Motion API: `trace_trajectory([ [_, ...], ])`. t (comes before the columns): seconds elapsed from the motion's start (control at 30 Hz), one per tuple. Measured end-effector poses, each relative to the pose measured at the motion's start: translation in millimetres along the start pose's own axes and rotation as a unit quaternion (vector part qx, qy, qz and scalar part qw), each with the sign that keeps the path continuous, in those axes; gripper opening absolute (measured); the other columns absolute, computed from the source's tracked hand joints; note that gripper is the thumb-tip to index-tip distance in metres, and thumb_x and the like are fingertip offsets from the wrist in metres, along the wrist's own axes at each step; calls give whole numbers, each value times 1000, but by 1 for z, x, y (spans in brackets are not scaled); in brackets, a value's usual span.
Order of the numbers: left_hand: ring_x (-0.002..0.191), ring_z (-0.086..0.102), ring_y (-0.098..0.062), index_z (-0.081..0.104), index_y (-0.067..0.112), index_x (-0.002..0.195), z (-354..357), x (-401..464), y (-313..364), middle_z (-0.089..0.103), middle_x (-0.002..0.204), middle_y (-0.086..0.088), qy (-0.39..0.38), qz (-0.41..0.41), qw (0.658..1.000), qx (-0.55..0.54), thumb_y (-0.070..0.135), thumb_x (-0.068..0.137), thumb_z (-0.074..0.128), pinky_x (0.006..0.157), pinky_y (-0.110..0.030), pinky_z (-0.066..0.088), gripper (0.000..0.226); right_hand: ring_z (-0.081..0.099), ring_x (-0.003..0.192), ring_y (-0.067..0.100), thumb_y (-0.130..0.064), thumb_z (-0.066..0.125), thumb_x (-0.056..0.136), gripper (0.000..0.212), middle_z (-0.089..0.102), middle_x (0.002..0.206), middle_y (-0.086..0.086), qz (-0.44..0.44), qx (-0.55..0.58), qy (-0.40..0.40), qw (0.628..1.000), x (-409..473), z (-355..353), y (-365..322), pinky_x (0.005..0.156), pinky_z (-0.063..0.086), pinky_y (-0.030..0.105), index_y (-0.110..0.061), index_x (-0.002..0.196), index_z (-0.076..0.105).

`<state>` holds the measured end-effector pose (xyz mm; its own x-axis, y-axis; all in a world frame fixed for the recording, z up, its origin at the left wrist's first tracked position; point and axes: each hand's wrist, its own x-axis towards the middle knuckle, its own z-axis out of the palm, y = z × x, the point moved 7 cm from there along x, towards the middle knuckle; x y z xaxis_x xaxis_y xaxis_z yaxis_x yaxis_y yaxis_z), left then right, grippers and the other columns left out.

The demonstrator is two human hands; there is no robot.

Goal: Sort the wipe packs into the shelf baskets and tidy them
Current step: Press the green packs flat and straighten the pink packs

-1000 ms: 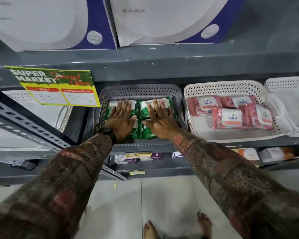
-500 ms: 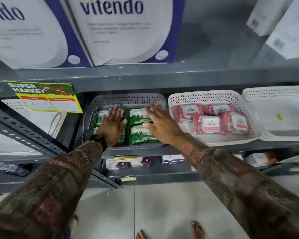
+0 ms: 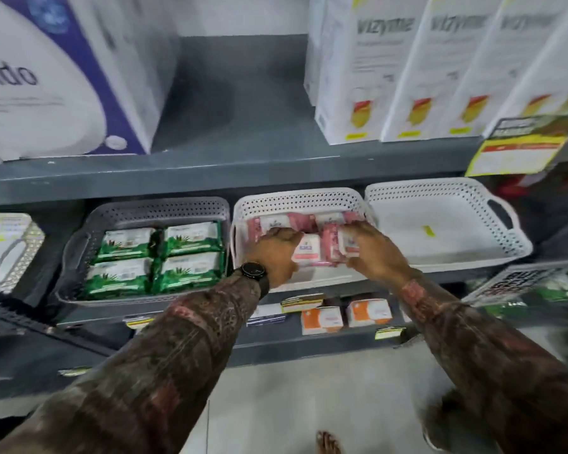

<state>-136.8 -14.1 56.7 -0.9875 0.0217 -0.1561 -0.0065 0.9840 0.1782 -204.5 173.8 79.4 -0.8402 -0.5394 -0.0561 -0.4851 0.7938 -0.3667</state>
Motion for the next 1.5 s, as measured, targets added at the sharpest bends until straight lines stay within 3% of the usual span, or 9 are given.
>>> trace_trajectory([
  [0.13, 145, 35, -36, 27, 16, 158, 16, 21, 14, 38, 161, -11, 1, -1, 998, 58, 34, 80, 84, 118, -46, 35, 98, 60, 126, 30, -17, 85, 74, 85, 55, 147, 7, -34, 22, -28, 999, 3, 6, 17, 104, 52, 43, -22, 148, 44],
  [0.33, 132, 45, -33, 40, 13, 148, 10, 27, 20, 50, 149, -11, 41, 1, 997, 69, 35, 78, 84, 107, -47, 48, 86, 63, 121, 27, -14, 82, 80, 76, 56, 147, 6, -49, 21, -12, 999, 8, 0, 26, 96, 55, 42, -24, 146, 45],
  [0.67, 133, 54, -29, 39, 21, 154, 8, -9, -35, 50, 155, -7, -51, -80, 995, -33, 51, 83, 79, 112, -38, 42, 87, 66, 118, 26, 3, 77, 76, 67, 65, 139, 5, -94, -93, -50, 990, 25, 25, 9, 93, 60, 44, -17, 138, 61],
  [0.8, 132, 56, -28, 40, 24, 154, 3, -10, -34, 52, 155, -7, -36, -76, 996, -20, 55, 86, 73, 114, -41, 42, 82, 60, 126, 25, -34, 90, 74, 73, 59, 146, 2, -74, -38, -70, 994, 38, 27, 12, 106, 51, 43, -19, 139, 61],
  [0.93, 96, 70, -23, 56, 25, 144, -13, 15, -29, 69, 134, -11, 84, -78, 992, -51, 45, 104, 43, 93, -34, 52, 47, 29, 154, 27, -58, 57, 97, 78, 29, 168, 7, -76, -16, -50, 996, 66, 26, 10, 122, 29, 45, -14, 157, 36],
  [1.03, 151, 31, -34, 29, 6, 158, 17, 44, -23, 26, 167, -16, 53, -71, 996, -27, 42, 109, 29, 125, -35, 11, 60, -8, 158, 35, -68, 31, 100, 87, -10, 172, 11, -62, -46, -131, 988, 81, 54, 13, 128, 4, 52, -15, 164, 2],
  [1.1, 159, -5, -31, 2, 10, 163, 41, 53, -26, -3, 172, -11, 8, -96, 995, -40, 56, 106, 17, 122, -40, -13, 75, -18, 156, 35, -74, 20, 97, 91, -20, 170, 12, -64, -69, -147, 985, 82, 71, 17, 128, -1, 56, -17, 163, -7],
  [1.3, 159, -10, -27, -2, 16, 163, 61, 50, -35, -7, 173, -7, 31, -98, 995, -18, 57, 101, 7, 126, -49, -13, 76, -29, 153, 30, -84, -1, 87, 97, -32, 166, 3, -73, -68, -102, 990, 79, 93, 28, 127, -3, 57, -24, 161, -17],
  [1.5, 159, -13, -27, -9, 16, 162, 59, 59, -37, -12, 172, -7, -19, -111, 993, -23, 65, 89, -5, 128, -51, -9, 88, -30, 153, 32, -82, 3, 88, 97, -34, 166, 6, -68, -62, -131, 987, 79, 87, 25, 126, -9, 56, -22, 161, -18],
])
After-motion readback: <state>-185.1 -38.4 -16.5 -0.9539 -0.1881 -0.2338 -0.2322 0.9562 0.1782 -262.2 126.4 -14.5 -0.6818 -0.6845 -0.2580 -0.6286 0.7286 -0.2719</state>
